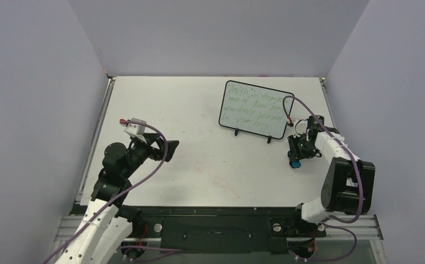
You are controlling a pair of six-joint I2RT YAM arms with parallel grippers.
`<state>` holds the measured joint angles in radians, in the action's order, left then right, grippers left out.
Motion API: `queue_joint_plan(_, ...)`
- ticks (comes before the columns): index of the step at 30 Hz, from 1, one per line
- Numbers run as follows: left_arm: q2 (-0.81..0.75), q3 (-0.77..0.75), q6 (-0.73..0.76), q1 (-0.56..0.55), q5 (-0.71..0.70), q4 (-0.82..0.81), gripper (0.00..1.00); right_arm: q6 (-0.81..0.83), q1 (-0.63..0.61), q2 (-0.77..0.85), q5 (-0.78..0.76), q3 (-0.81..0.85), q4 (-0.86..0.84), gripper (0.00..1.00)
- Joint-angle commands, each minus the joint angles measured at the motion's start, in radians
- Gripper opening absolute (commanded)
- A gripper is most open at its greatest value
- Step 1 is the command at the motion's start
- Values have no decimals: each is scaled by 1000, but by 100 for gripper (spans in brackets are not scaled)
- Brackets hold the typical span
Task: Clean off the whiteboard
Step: Pick up the whiteboard eraser from the center of the board, then pick up the whiteboard from the whiteboard stand.
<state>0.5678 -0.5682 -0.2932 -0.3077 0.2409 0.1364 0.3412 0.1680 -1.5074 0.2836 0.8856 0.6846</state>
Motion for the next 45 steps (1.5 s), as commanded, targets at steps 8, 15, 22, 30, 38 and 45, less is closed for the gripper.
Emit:
queue_joint_plan(8,667,-188,-448,24,219,-495,98,236,-77,353,326,7,87,0)
queue_joint_plan(15,1327,-532,-428,-4,363,-815,98,296,-77,435,420,-14,106,0)
queue_joint_plan(22,1630,-848,-377,-44,422,-868,99,292,-78,432,448,-3,114,0)
queue_joint_plan(30,1847,-1005,-544,-60,602,-1077,65,292,-80,416,448,3,121,0)
queue_joint_plan(38,1949,-1098,-675,-75,679,-1210,19,292,-81,406,449,1,122,0)
queue_joint_plan(45,1950,-1116,-630,-88,695,-1155,13,292,-79,410,447,0,126,0)
